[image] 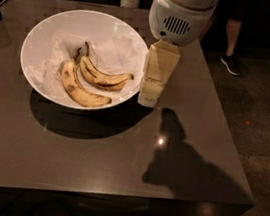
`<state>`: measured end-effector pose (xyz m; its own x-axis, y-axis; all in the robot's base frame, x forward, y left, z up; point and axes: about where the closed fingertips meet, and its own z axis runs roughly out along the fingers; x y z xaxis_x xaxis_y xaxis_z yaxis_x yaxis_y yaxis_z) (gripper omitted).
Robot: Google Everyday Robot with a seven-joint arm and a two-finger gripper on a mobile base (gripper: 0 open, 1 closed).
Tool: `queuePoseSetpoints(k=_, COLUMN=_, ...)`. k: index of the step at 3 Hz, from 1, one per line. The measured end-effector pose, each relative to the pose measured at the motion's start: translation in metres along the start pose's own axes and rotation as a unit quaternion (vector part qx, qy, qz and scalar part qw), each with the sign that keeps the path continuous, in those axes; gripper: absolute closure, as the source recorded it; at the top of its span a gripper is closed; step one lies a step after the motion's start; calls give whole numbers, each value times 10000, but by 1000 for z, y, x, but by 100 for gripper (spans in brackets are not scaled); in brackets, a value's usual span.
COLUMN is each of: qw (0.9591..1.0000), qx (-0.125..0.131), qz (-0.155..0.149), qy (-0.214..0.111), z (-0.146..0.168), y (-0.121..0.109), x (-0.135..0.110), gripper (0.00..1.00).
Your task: Pick banana from white bowl
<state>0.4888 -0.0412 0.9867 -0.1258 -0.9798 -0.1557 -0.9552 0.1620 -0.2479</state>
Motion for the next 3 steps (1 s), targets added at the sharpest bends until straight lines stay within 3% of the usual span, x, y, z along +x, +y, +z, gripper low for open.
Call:
queuePoseSetpoints(k=1, qw=9995, qx=-100, qz=-265, qy=-140, z=-4, y=1, x=-24, gripper=0)
queuePoseSetpoints(k=2, qw=9995, qx=-93, qz=-278, qy=-151, z=-5, y=1, x=-25, gripper=0)
queuePoseSetpoints(k=3, qw=9998, qx=-60, qz=-76, qy=-198, z=11, y=-14, x=-35, gripper=0)
